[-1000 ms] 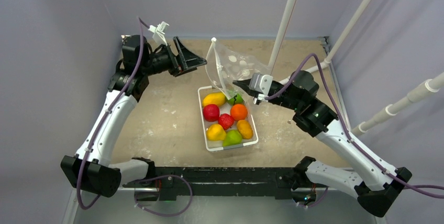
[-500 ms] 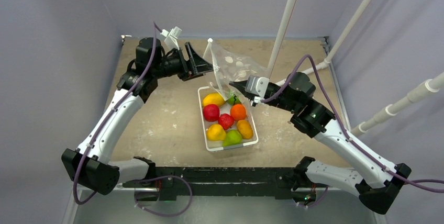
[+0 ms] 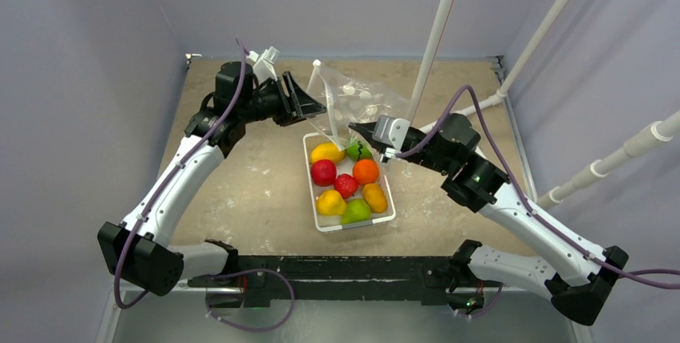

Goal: Place the food in the zip-top bag and seal the zipper
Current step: Adjust the zipper food storage bag at the center of the board.

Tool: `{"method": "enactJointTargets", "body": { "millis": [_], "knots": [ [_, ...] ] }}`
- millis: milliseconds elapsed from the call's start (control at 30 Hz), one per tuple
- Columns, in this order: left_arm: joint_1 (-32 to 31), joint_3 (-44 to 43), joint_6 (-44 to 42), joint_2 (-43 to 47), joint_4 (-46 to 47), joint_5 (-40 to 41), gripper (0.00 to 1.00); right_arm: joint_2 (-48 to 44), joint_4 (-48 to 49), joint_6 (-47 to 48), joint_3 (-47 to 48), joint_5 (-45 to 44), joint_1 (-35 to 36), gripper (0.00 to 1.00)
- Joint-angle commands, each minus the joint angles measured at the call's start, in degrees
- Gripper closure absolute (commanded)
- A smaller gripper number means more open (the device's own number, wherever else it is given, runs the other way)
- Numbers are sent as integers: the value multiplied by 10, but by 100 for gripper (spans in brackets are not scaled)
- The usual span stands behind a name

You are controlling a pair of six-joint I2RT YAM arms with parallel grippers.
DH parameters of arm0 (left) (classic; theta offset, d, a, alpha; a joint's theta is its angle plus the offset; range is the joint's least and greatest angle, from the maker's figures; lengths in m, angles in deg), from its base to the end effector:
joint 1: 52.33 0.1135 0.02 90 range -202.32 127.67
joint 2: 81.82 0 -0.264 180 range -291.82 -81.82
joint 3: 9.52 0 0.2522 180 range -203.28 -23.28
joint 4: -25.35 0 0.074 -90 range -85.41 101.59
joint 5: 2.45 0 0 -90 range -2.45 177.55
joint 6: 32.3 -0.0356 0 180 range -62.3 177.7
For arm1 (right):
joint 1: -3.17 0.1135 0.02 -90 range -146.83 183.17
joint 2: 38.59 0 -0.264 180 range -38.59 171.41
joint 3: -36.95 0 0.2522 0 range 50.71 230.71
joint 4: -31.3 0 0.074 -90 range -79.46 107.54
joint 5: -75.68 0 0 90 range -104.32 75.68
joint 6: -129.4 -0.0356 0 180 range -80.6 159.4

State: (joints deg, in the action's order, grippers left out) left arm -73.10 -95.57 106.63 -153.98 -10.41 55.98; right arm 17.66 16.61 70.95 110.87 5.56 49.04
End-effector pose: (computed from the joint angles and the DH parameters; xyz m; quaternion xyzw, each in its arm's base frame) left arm 0.2559 -0.1170 0.3865 -0.0461 0.8103 -0.4929 0.3136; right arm 0.1452 0.1670 0.4151 -0.5218 0.4509 0.2070 0.6940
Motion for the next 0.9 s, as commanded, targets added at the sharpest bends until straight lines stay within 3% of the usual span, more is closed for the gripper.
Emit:
{"method": "enactJointTargets", "body": {
  "millis": [0, 267, 333, 433, 567, 667, 867],
  "knots": [
    [-3, 4, -10, 7, 9, 17, 57, 2, 31, -8, -5, -25, 5, 100],
    [-3, -1, -8, 12, 13, 13, 83, 8, 35, -10, -18, -34, 8, 100],
    [-3, 0, -11, 14, 12, 15, 100, 9, 38, -12, -22, -38, 9, 100],
    [-3, -6, -22, 15, 1, 20, 100, 11, 47, -19, -25, -47, 10, 99],
    [-3, -25, -44, 15, -27, 41, 100, 18, 58, -38, -21, -51, 10, 72],
    [-3, -45, -63, 18, -51, 61, 100, 21, 64, -52, -14, -62, 10, 57],
    [-3, -90, -114, 22, -97, 100, 100, 14, 75, -76, 1, -66, 10, 41]
  ]
}}
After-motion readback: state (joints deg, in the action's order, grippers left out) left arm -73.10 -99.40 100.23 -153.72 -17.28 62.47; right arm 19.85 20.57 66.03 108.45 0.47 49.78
